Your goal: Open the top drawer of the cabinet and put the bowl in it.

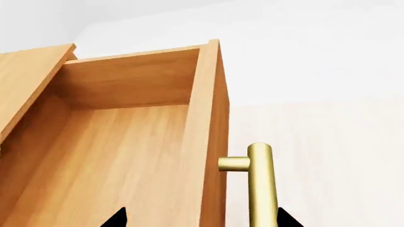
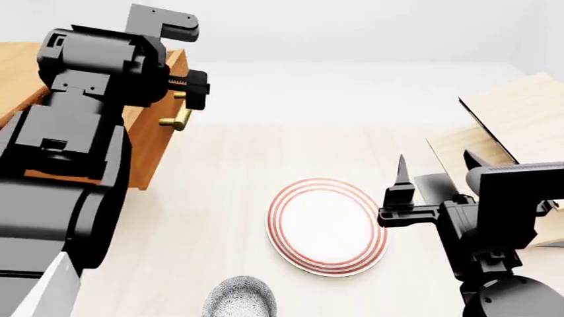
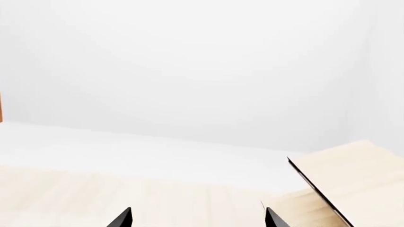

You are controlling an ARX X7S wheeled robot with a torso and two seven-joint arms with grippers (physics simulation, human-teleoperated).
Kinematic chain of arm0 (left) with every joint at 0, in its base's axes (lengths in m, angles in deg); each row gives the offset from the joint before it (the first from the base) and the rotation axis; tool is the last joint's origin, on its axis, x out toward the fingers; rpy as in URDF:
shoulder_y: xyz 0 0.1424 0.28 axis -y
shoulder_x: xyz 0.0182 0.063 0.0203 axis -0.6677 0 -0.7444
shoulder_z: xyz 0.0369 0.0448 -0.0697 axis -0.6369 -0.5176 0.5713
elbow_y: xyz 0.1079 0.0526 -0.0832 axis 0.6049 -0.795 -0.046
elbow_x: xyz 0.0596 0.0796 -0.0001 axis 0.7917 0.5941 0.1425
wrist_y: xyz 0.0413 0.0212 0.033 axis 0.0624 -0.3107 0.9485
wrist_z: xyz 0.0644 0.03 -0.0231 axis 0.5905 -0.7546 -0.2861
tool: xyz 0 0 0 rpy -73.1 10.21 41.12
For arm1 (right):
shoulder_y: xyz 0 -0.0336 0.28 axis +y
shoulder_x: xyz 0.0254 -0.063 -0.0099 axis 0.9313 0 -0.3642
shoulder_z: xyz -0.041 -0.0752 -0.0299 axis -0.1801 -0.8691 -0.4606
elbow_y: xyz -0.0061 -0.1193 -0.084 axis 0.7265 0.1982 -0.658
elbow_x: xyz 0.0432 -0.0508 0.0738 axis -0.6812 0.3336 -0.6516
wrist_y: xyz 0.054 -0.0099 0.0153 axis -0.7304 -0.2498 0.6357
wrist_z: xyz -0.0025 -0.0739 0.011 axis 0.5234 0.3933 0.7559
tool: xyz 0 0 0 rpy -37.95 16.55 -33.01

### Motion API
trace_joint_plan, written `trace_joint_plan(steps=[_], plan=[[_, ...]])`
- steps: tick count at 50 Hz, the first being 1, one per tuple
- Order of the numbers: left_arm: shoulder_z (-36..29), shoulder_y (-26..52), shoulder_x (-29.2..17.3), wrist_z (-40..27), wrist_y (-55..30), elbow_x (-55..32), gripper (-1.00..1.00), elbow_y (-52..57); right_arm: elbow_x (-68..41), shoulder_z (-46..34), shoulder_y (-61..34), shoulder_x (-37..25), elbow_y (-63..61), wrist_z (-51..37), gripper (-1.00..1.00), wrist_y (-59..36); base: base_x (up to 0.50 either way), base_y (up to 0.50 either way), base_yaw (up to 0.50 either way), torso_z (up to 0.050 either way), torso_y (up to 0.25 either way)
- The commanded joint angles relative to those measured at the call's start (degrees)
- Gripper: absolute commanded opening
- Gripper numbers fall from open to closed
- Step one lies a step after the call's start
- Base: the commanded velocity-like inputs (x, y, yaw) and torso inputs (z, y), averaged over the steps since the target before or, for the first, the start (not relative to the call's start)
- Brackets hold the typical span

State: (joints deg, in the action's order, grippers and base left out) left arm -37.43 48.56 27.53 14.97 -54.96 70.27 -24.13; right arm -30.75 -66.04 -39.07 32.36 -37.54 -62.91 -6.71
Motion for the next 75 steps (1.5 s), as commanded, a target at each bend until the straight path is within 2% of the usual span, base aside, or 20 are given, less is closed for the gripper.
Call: trace_joint_plan(steps=[1, 7, 13, 17, 29, 60, 67, 75], plan=[[0.4, -1.46, 2.12, 2.75, 1.88, 2.49, 1.0, -3.79, 1.16, 1.01, 0.2, 1.01, 0.74, 1.61, 1.0, 0.73, 0.0, 0.0, 0.0, 0.0, 0.0], [-1.52, -2.36, 2.91, 5.3, 1.26, 2.96, 1.0, -2.56, 0.97, 0.79, -0.13, 0.98, 0.57, 1.3, 1.0, 0.29, 0.0, 0.0, 0.0, 0.0, 0.0], [-3.32, -8.16, 1.89, 6.81, -9.78, 1.95, 1.0, 15.92, 0.86, 0.53, -0.36, 0.95, 0.5, 1.1, 1.0, 0.09, 0.0, 0.0, 0.0, 0.0, 0.0], [-4.53, -10.15, 1.72, 7.54, -13.26, 1.25, 1.0, 22.24, 0.78, 0.61, -0.24, 0.87, 0.61, 1.15, 1.0, 0.28, 0.0, 0.0, 0.0, 0.0, 0.0], [-6.91, -12.18, 2.31, 7.65, -16.89, -0.75, 1.0, 29.0, 0.47, 0.92, -0.07, 0.7, 0.87, 1.14, 1.0, 0.64, 0.0, 0.0, 0.0, 0.0, 0.0], [-11.93, -15.15, 2.96, 3.16, -21.64, -9.02, 1.0, 39.62, 0.42, 1.34, 1.48, 0.47, 1.91, 1.5, 1.0, 2.96, 0.0, 0.0, 0.0, 0.0, 0.001], [-7.42, -12.02, 2.65, -4.23, -15.35, -8.63, 1.0, 36.84, 0.4, 1.47, 1.76, 0.35, 2.11, 1.49, 1.0, 3.29, 0.0, 0.0, 0.0, 0.0, 0.001], [-3.76, -9.16, -0.49, -8.12, -13.69, -8.62, 1.0, 47.74, 0.34, 1.21, 1.58, 0.33, 2.04, 1.27, 1.0, 3.24, 0.0, 0.0, 0.0, 0.0, 0.0]])
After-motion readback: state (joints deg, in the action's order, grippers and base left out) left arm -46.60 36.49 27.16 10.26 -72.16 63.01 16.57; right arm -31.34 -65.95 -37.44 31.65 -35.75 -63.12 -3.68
